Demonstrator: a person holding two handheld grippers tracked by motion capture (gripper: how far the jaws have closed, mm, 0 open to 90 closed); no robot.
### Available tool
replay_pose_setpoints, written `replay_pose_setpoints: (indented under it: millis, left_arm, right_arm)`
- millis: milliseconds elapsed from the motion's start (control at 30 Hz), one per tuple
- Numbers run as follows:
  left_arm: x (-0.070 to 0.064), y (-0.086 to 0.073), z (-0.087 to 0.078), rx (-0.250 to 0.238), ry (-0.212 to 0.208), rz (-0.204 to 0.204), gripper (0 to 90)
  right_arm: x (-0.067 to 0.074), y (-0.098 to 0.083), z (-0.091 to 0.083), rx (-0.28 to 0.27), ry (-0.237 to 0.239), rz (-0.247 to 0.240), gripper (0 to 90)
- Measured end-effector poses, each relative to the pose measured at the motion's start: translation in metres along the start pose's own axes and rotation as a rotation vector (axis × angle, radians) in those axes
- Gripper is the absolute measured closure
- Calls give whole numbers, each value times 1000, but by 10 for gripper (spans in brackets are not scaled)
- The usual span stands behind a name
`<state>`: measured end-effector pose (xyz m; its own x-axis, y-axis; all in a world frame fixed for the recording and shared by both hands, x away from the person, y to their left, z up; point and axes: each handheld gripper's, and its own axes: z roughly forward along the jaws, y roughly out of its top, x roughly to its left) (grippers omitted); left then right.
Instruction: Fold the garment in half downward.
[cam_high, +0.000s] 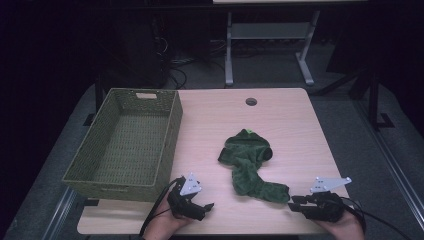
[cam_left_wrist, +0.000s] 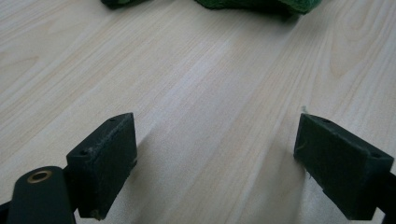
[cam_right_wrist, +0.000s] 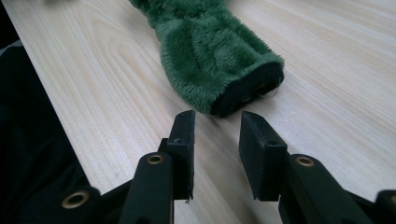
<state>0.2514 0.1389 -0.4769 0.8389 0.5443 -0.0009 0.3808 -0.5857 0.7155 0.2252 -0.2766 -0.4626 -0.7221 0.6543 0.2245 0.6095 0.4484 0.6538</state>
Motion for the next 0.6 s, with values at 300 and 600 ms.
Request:
replay_pose_setpoints:
  millis: [300, 600]
  left_arm:
    - [0, 0, 0, 1, 0, 0, 125]
    - [0, 0, 0, 1, 1, -1, 125]
  right_arm:
    - [-2, 4, 5, -5, 17, 10, 731]
    - [-1, 9, 3, -10, -1, -25, 864]
